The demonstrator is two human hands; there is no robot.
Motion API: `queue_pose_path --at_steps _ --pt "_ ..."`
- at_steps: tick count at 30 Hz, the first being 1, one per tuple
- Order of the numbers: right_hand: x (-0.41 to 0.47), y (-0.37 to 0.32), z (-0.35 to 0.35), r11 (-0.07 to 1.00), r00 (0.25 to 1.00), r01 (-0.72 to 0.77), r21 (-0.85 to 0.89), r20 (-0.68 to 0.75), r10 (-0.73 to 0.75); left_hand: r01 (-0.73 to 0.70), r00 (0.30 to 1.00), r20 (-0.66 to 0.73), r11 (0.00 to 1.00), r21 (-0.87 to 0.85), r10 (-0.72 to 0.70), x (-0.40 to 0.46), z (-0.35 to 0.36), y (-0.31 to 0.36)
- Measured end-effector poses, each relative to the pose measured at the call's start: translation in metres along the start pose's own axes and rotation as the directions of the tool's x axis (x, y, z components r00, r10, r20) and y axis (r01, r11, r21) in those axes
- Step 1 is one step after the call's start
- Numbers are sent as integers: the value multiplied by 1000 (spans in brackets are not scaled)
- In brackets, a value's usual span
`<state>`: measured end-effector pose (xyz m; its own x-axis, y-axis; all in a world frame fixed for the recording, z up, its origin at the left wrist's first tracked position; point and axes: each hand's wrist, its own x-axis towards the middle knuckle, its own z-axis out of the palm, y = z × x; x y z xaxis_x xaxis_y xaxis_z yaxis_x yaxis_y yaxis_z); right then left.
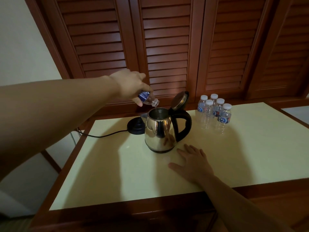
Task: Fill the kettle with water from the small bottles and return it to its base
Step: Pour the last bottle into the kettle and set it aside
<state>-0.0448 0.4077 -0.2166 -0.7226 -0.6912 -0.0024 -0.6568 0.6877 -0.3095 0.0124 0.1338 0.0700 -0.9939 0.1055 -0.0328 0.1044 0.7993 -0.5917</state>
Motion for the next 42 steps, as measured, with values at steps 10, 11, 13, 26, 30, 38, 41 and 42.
queue_pose_path --at_steps 10,11,13,26,30,38,41,42 --pt "-2 -1 -4 1000 1000 0 -5 12 0 253 951 -49 861 -442 -305 -20 47 16" --pt "-2 -2 -4 1000 1000 -2 -8 12 2 274 936 -48 811 -517 -347 -24 56 19" --pt "-2 -2 -4 1000 1000 -4 -13 11 4 287 904 -55 696 -658 -424 -33 76 27" --pt "8 -47 -8 994 999 48 -96 -4 -49 221 876 -5 410 -885 -483 -131 188 120" --pt "12 -56 1 999 1000 28 18 -8 -28 219 902 31 394 -893 -431 -133 202 138" --pt "-14 -113 -30 829 983 123 546 -183 -25 153 940 0 420 -895 -342 -132 208 142" --pt "-24 -125 -32 746 985 112 656 -173 4 112 948 -30 419 -901 -317 -131 208 144" --pt "-26 -126 -31 726 986 112 678 -169 6 100 952 -36 417 -903 -306 -130 208 146"
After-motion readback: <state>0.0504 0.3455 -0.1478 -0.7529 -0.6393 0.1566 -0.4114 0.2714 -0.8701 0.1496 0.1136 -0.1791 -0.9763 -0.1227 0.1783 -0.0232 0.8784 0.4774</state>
